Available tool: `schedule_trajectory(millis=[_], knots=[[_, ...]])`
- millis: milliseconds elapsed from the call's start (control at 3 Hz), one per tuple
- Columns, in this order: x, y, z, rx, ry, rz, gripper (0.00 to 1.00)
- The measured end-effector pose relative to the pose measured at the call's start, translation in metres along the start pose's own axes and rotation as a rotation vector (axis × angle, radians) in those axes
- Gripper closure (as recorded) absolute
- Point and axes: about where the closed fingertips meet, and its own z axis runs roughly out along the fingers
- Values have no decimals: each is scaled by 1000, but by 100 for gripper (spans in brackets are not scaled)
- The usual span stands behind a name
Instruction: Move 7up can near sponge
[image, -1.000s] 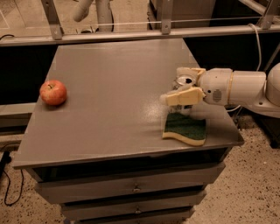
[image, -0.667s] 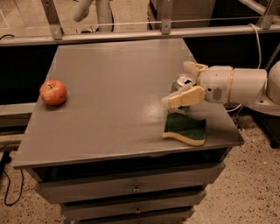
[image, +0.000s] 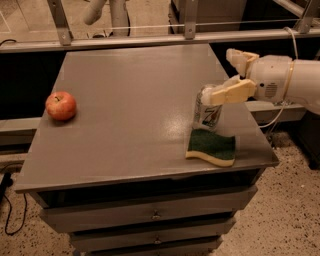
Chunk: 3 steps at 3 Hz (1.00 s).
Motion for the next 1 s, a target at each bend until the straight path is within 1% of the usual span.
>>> schedule_trajectory(millis=[333,667,1000], knots=[[-38,-24,-21,-2,-23,-56,0],[-76,-52,-26,34,-46,-115,0],[-94,-58,-32,52,-68,-141,0]])
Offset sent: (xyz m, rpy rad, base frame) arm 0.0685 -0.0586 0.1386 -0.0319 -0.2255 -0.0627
